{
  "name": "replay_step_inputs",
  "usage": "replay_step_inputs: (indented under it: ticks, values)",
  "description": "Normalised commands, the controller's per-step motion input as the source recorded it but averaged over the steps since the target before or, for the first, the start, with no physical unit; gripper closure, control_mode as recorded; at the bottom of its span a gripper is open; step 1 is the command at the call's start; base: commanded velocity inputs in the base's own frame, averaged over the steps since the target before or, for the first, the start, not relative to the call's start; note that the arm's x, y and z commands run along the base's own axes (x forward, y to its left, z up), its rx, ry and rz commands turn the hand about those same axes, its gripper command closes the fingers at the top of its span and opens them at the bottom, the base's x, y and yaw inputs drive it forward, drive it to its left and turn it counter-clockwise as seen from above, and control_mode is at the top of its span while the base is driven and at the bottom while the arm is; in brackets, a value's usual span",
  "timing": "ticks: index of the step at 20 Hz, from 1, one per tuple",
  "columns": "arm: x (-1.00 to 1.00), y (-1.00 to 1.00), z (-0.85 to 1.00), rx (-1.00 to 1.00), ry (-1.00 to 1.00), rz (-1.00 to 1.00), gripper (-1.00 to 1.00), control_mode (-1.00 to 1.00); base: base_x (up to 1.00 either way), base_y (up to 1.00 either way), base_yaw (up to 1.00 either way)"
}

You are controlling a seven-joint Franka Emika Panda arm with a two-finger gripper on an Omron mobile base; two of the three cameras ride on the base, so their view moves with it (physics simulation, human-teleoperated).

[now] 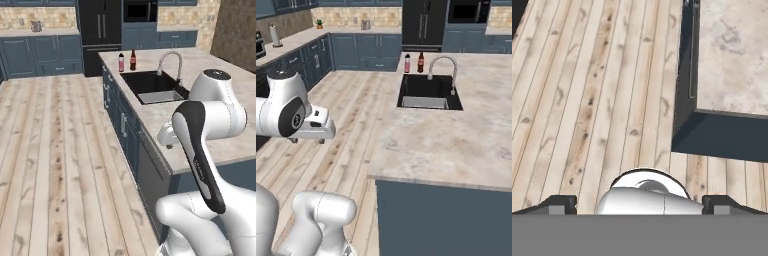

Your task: Place the large bottle from the dining counter next to the other large bottle outside the sink, and place the small bottle from the dining counter next to the other small bottle inside the sink.

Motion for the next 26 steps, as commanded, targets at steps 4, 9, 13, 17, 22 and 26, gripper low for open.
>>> replay_step_inputs:
  ticks: [4, 9, 13, 17, 22, 26]
  values:
    - [0.00, 0.00, 0.00, 0.00, 0.00, 0.00, -1.00, 1.00, 0.31, -1.00, 0.00]
    - [0.00, 0.00, 0.00, 0.00, 0.00, 0.00, -1.00, 1.00, 0.17, -1.00, 0.00]
    - [0.00, 0.00, 0.00, 0.00, 0.00, 0.00, -1.00, 1.00, 0.01, -1.00, 0.00]
    - [0.00, 0.00, 0.00, 0.00, 0.00, 0.00, -1.00, 1.00, 0.00, -1.00, 0.00]
    - [0.00, 0.00, 0.00, 0.00, 0.00, 0.00, -1.00, 1.00, 0.00, -1.00, 0.00]
    - [0.00, 0.00, 0.00, 0.00, 0.00, 0.00, -1.00, 1.00, 0.00, -1.00, 0.00]
